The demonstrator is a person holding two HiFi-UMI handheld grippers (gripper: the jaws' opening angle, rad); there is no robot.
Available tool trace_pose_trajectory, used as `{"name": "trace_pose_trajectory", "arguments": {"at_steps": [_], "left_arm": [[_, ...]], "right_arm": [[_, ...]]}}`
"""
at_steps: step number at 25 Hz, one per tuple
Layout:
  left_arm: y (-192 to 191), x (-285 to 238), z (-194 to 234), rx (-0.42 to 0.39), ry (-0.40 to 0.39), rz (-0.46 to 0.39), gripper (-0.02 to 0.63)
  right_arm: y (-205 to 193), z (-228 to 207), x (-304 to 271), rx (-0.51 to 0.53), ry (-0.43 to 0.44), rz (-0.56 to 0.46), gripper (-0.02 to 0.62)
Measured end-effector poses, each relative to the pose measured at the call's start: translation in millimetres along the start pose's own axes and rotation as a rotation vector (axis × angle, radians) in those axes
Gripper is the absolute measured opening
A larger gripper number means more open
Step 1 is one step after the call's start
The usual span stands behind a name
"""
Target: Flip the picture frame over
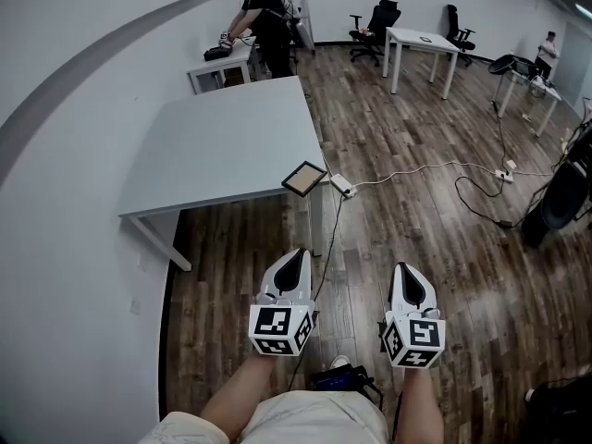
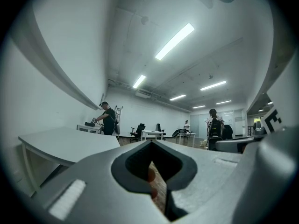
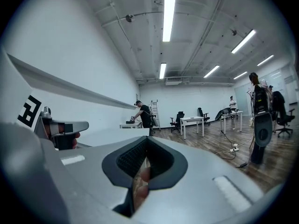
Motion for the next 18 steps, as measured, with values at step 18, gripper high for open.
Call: {"name": "trace_pose_trajectory", "arguments": {"at_steps": [18], "left_arm": [[1.0,-154.7,24.7,-0.025,0.036,0.004,0.000]], "right_arm": [[13.4,-57.4,-150.6,0.023,0.059,0.004,0.025]]}}
Point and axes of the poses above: the fingertips, and each gripper's own axes: x backward along the fingers, z to its left, y out of its top, the point moved 1 cm from there along x, backward along the fingers, and after that the axes turned 13 degrees about -y, right-handed, at the moved point
